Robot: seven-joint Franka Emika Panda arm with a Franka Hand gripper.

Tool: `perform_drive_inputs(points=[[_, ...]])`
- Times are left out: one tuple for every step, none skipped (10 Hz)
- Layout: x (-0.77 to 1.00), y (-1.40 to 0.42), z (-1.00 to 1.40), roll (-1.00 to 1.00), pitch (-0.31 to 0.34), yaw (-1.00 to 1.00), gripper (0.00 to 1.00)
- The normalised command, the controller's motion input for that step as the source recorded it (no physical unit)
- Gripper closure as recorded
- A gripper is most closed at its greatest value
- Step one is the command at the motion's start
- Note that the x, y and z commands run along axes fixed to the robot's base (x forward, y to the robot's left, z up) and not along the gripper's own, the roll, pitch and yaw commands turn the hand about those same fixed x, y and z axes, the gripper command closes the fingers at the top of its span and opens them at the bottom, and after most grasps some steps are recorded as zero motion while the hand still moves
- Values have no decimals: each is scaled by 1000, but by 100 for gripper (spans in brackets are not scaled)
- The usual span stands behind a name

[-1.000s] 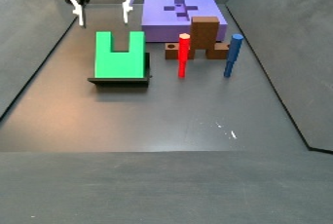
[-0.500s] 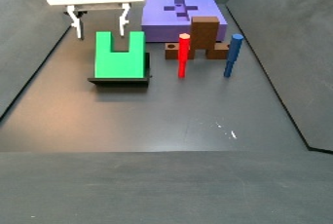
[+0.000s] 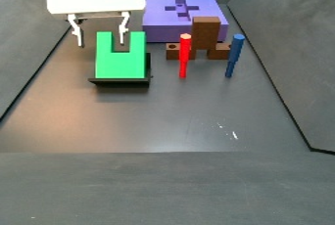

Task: Pick up the green object. Move up. Place the green object on the fixture. Regrasp the green object. Move to above the board. Insert the green object.
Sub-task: Regrasp the green object.

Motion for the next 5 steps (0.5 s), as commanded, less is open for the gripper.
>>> perform_drive_inputs(points=[[0, 0, 0, 91, 14, 0, 0], [0, 0, 0, 0, 0, 0, 0], [0, 0, 0, 0, 0, 0, 100], [0, 0, 0, 0, 0, 0, 100], [0, 0, 0, 0, 0, 0, 100]])
